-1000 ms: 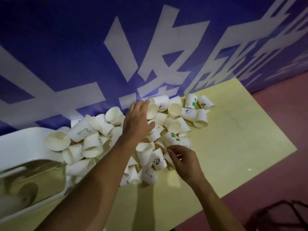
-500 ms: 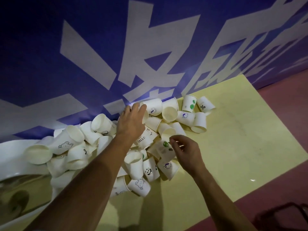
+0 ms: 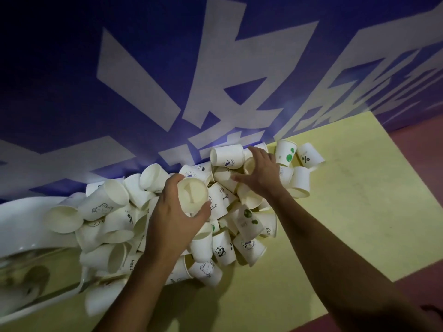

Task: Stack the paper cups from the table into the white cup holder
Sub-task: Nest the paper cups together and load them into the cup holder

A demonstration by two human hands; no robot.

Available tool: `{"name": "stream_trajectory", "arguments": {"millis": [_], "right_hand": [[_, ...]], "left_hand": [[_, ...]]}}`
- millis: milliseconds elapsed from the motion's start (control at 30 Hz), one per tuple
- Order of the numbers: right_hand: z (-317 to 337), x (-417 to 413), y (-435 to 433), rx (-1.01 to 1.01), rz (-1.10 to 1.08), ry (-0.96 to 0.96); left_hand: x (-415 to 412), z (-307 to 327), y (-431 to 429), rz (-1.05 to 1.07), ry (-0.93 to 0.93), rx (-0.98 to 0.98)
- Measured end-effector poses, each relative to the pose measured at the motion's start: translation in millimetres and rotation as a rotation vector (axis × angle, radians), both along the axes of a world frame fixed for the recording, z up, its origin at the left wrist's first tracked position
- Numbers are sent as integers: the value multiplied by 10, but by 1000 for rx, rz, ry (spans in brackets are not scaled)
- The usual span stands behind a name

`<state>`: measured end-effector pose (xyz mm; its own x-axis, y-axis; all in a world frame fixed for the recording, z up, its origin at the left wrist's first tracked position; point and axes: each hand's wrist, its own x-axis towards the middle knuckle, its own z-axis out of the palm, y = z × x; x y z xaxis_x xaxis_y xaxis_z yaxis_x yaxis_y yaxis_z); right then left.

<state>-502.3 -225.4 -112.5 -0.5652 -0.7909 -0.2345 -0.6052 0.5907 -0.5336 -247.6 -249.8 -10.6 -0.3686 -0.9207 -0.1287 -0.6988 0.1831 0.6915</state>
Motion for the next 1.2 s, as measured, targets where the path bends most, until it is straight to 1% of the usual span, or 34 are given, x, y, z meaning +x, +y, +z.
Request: {"name": "stream_trajectory", "arguments": {"millis": [100,233,367,500,700,867,1000,1100,1200], "right_hand": [[-25,101,-102,-75,66,7],[-58,139,-190,-160,66,22],[-107,147,-236,-169,124,95],[-112,175,-246,-150,243,127],[-24,197,-236,-219,319,116],[173,278,-14,-301,294,117],[483,472,202,-380,244,107],[764,778,372,-431,179,35],[1066,1207,511,-434,143,-54]], "left_hand": [[38,-11,34,-3,-3,7],[109,-5,48,-17,-20,17],[201,6,35,-14,-8,33],[326,30,24,3,-31,28],[531,12,2,26,-23,33],[667,38,-2,45,26,22],[818,78,15,58,88,13],[954,120,49,60,152,-12],[1170,169,96,57,179,-33]]}}
